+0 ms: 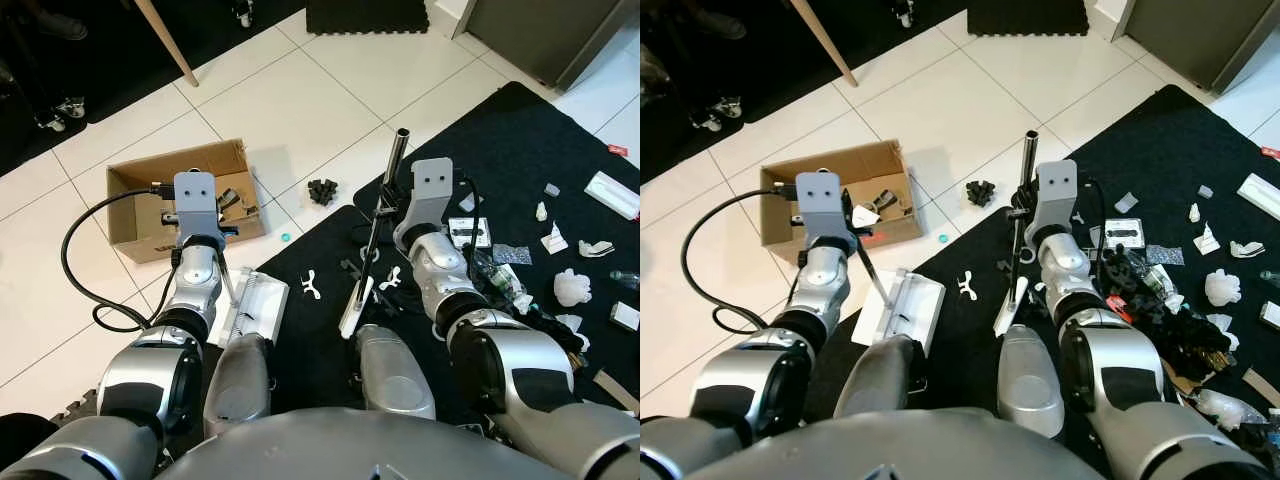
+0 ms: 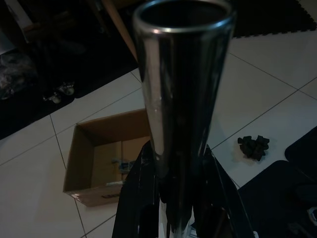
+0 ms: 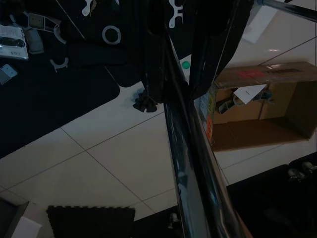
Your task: Sweep floor
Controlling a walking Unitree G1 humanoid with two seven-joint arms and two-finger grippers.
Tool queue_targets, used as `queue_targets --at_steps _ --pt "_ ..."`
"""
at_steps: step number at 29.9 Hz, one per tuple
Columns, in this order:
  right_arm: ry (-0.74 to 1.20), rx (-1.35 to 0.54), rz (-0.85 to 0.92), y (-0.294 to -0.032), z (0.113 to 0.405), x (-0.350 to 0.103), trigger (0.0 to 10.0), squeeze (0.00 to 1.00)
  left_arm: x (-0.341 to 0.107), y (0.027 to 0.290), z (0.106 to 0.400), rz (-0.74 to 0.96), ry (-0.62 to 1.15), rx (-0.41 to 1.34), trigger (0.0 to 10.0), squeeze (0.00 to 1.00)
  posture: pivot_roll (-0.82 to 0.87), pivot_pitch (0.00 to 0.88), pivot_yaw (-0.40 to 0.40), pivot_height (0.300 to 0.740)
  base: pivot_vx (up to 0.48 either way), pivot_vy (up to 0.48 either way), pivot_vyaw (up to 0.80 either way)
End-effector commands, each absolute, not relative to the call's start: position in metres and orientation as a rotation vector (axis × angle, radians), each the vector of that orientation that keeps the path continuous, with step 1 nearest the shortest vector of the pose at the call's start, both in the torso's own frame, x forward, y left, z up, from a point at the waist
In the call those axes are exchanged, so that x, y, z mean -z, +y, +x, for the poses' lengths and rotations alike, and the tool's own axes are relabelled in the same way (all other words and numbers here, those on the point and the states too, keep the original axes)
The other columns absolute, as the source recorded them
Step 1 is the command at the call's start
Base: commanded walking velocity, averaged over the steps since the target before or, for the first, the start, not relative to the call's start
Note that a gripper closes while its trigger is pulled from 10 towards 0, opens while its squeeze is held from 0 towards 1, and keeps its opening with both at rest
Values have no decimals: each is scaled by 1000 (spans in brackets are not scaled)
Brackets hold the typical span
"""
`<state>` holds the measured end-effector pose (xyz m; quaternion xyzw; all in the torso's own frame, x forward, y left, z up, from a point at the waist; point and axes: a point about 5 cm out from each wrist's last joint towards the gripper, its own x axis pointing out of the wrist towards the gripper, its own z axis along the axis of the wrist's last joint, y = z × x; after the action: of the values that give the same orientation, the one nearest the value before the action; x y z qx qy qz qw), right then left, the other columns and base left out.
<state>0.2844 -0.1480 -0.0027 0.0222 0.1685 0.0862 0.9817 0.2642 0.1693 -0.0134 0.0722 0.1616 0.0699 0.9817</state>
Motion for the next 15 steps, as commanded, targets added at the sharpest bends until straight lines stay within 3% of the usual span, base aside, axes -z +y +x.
queue_targets --at_steps 1,15 --pt "383 -169 44 -148 279 9 10000 0 36 185 241 226 484 -143 10000 0 -32 0 36 740 0 0 0" --pt "388 -175 40 -147 279 10 10000 0 37 185 241 231 487 -139 10000 0 -33 0 37 740 0 0 0"
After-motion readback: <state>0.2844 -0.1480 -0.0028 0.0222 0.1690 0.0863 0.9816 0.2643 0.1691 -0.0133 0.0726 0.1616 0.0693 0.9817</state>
